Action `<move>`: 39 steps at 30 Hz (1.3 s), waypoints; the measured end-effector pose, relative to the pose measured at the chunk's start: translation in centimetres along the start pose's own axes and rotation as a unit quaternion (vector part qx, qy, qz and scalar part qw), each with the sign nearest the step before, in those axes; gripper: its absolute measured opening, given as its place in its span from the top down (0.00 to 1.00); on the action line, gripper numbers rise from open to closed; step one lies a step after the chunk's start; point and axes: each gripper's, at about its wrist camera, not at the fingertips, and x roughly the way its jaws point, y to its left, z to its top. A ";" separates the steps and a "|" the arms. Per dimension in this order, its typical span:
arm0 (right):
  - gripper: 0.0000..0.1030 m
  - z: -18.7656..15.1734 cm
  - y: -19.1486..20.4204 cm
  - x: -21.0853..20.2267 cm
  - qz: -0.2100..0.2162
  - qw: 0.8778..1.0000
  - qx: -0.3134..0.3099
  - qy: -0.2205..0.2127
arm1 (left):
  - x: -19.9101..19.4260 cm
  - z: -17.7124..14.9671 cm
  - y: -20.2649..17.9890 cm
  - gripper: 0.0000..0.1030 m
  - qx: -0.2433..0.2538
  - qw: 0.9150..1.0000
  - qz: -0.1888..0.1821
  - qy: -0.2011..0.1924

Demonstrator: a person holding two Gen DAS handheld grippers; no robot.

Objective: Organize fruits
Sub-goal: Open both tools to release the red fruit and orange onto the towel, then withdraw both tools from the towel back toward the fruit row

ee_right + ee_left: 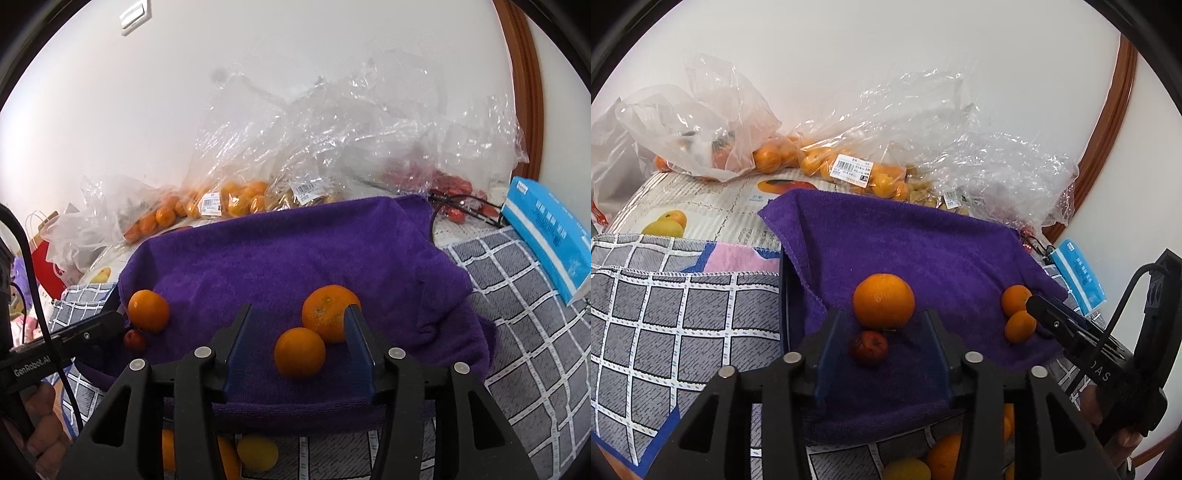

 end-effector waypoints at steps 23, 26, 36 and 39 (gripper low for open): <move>0.46 0.1 0.5 -1.2 -0.011 1.000 -0.008 -0.020 | -1.8 0.1 -0.8 0.48 0.024 0.997 0.024 -0.065; 0.46 0.2 0.4 -1.2 0.002 1.000 0.006 -0.015 | -2.0 0.1 -0.9 0.48 0.023 0.997 0.027 -0.071; 0.46 0.3 1.5 -1.7 0.026 0.999 -0.023 -0.006 | -2.2 0.2 -0.5 0.48 0.013 0.998 0.018 -0.067; 0.46 0.6 1.5 -2.6 0.023 1.000 -0.018 -0.010 | -2.5 0.3 -0.4 0.48 0.009 0.997 0.019 -0.071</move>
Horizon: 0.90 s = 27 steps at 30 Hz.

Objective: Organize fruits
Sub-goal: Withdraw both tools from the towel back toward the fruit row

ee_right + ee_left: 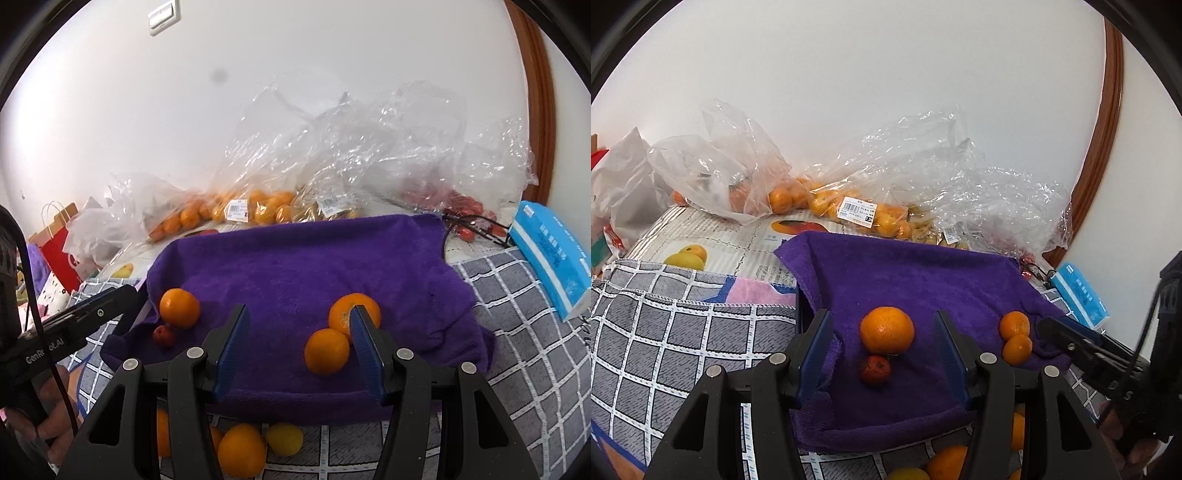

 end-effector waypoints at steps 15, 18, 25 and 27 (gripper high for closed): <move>0.56 -2.1 -0.9 -3.9 -0.032 0.999 0.017 0.024 | -2.0 1.0 0.4 0.48 0.015 0.999 0.011 -0.027; 0.57 -3.0 -0.6 -4.4 -0.034 0.999 0.012 0.033 | -2.6 1.6 0.9 0.48 -0.003 1.000 0.008 -0.012; 0.59 -5.4 1.0 -4.5 -0.001 0.998 0.003 0.057 | -5.3 0.3 1.8 0.48 -0.017 1.000 0.020 0.009; 0.64 -6.0 1.6 -4.1 -0.001 0.998 -0.009 0.063 | -5.9 -0.9 2.0 0.48 -0.012 0.999 0.030 0.018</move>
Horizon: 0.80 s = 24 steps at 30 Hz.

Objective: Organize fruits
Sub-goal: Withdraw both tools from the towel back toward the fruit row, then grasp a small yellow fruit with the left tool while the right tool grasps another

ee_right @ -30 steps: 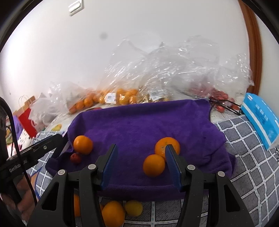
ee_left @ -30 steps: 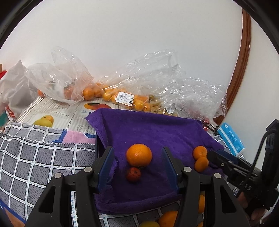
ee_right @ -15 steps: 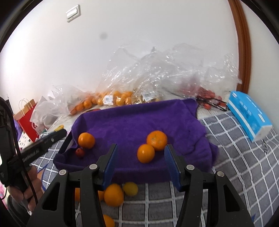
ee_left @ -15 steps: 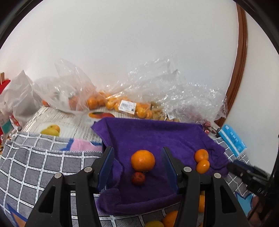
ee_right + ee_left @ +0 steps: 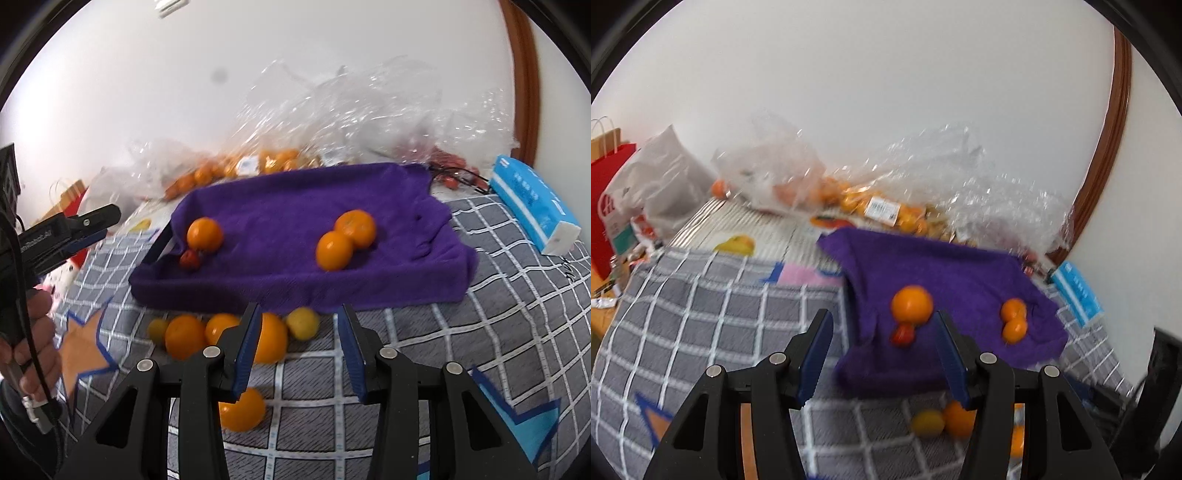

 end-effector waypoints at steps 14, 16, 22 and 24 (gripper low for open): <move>0.78 0.8 -1.4 3.5 0.010 0.999 0.019 0.041 | 0.4 -3.6 2.1 0.48 -0.025 0.999 -0.019 0.008; 0.78 0.9 -1.6 4.1 0.016 0.998 0.028 0.052 | 0.8 -3.9 2.2 0.48 -0.029 0.999 -0.026 0.014; 0.80 1.1 -2.1 4.8 0.040 0.996 0.050 0.056 | 0.9 -4.4 2.0 0.48 -0.022 1.000 -0.017 0.015; 0.80 1.1 -2.2 4.7 0.039 0.997 0.052 0.051 | 1.0 -4.6 1.8 0.48 -0.015 1.000 -0.011 0.017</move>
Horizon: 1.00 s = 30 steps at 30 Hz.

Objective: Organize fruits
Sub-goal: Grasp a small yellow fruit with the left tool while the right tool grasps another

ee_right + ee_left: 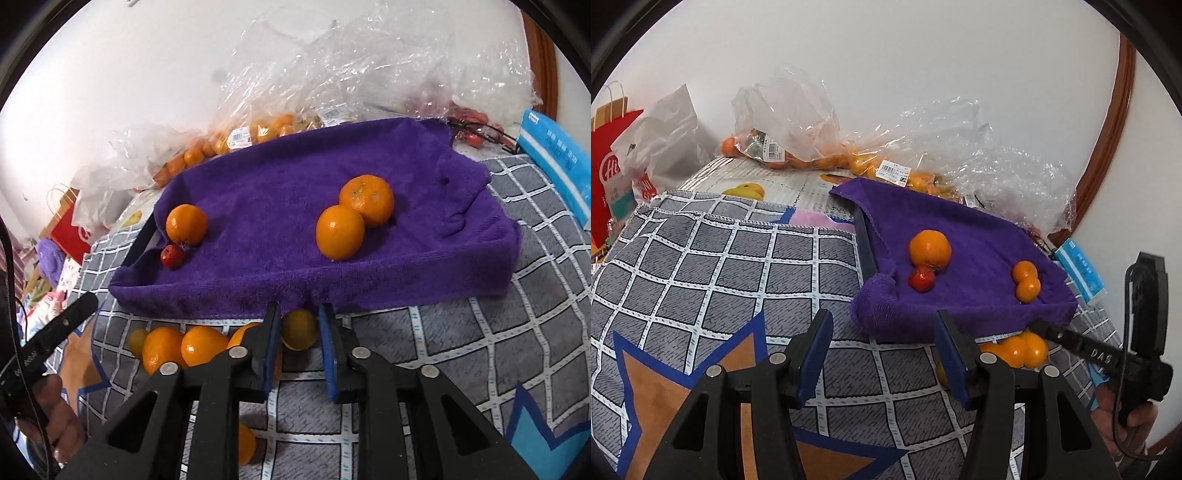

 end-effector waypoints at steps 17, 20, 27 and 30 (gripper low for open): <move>0.77 -1.0 -1.5 -0.5 -0.066 0.997 -0.028 0.000 | 0.9 -0.6 -1.8 0.48 0.028 0.996 -0.068 0.046; 0.77 -1.0 -1.6 -0.7 -0.060 0.998 -0.025 -0.006 | 1.3 -0.7 -1.8 0.50 0.022 0.994 -0.088 0.066; 0.77 -1.1 -2.2 -1.9 -0.034 0.999 -0.004 -0.041 | 2.2 -1.0 -1.5 0.60 0.004 0.988 -0.114 0.100; 0.77 -0.9 -2.1 -2.1 -0.033 0.998 -0.005 -0.048 | 2.8 -1.1 -1.4 0.68 -0.004 0.987 -0.117 0.110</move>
